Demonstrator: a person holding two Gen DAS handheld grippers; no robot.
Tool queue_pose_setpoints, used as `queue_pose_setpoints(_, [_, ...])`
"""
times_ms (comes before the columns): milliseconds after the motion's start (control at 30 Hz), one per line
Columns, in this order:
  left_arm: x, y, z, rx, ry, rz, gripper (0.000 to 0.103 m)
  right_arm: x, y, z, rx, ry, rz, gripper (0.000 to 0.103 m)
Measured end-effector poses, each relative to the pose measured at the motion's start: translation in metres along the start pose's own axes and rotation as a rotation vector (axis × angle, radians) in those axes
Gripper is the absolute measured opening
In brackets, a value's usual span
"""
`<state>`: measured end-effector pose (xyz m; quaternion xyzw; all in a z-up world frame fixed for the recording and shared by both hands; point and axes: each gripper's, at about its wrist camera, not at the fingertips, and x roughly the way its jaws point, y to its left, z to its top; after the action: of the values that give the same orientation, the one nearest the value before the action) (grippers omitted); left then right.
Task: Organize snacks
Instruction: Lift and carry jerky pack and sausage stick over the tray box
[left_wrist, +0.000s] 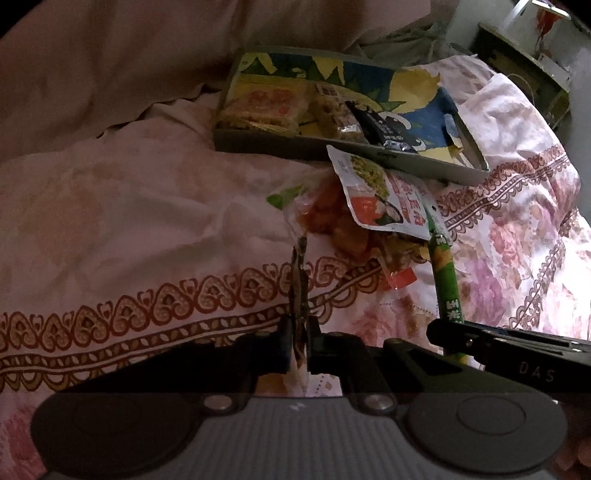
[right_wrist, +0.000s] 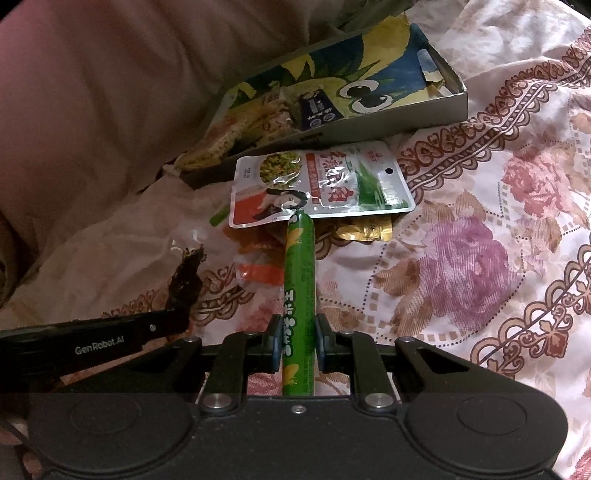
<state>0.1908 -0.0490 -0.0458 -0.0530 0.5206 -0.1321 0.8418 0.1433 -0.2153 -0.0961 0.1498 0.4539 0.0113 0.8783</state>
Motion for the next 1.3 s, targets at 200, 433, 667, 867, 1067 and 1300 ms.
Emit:
queue_pose_setpoints(200, [-0.009, 0.000, 0.001, -0.012, -0.026, -0.025, 0.006, -0.003, 0.001, 0.001, -0.004, -0.028, 0.014, 0.019])
queue_pose_setpoints(433, [-0.020, 0.008, 0.003, -0.078, -0.079, -0.093, 0.006, -0.010, 0.004, 0.003, -0.018, -0.078, 0.043, 0.019])
queue_pose_setpoints(667, [-0.038, 0.003, 0.014, -0.043, -0.212, -0.099, 0.006, -0.018, 0.008, 0.010, -0.045, -0.151, 0.078, 0.019])
queue_pose_setpoints(867, [-0.038, 0.003, 0.044, -0.033, -0.272, -0.120, 0.006, -0.024, 0.012, 0.027, -0.096, -0.245, 0.078, 0.019])
queue_pose_setpoints(1067, [-0.028, 0.008, 0.088, -0.012, -0.332, -0.138, 0.006, -0.013, 0.013, 0.067, -0.068, -0.325, 0.056, 0.019])
queue_pose_setpoints(1300, [0.005, 0.010, 0.130, -0.037, -0.370, -0.175, 0.006, 0.016, 0.017, 0.123, -0.009, -0.413, 0.054, 0.019])
